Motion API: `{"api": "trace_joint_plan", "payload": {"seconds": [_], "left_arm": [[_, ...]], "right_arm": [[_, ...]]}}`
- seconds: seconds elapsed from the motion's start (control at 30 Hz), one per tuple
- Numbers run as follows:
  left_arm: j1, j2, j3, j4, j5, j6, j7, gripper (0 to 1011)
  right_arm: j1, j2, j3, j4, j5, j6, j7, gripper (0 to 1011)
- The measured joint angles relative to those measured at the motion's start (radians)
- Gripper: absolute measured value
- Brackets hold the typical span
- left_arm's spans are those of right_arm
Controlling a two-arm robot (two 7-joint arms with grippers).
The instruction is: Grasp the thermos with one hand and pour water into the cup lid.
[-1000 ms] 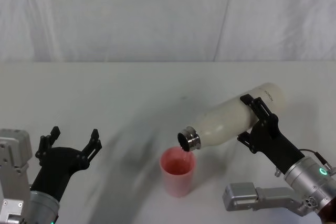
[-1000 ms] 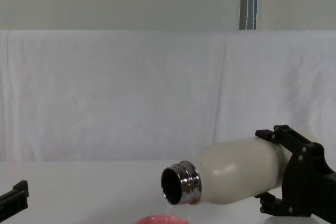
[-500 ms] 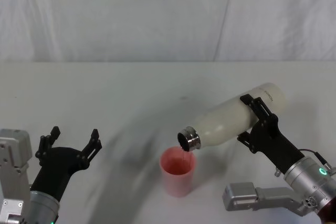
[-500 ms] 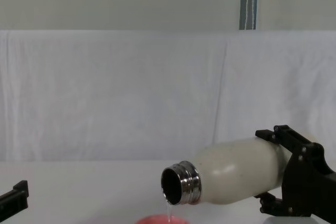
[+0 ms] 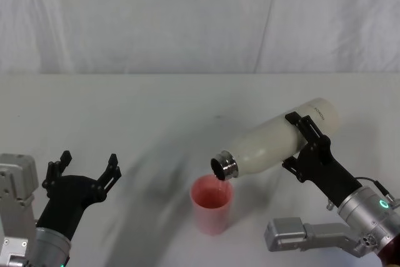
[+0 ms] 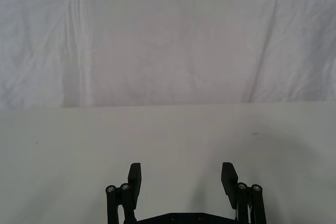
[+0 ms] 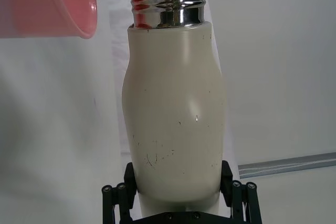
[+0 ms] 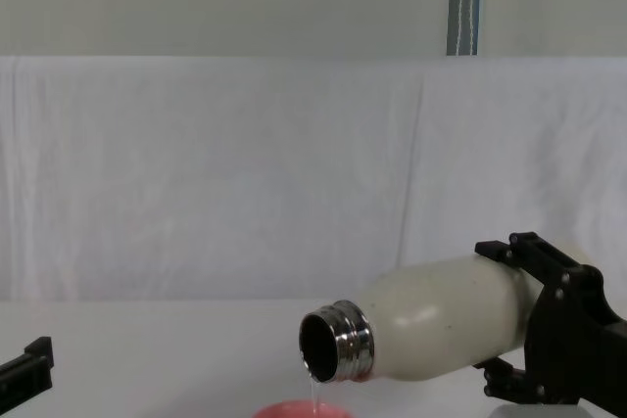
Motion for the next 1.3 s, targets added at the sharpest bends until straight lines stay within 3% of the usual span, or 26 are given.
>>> {"api": "trace_joint_plan", "payload": {"seconds": [1.3], "left_arm": [[0.0,0.0,0.0,0.0,0.0,0.0,0.0,1001]], "right_arm": [[0.004,0.001,-0.004,-0.002,-0.004,0.002,0.0,953]]}}
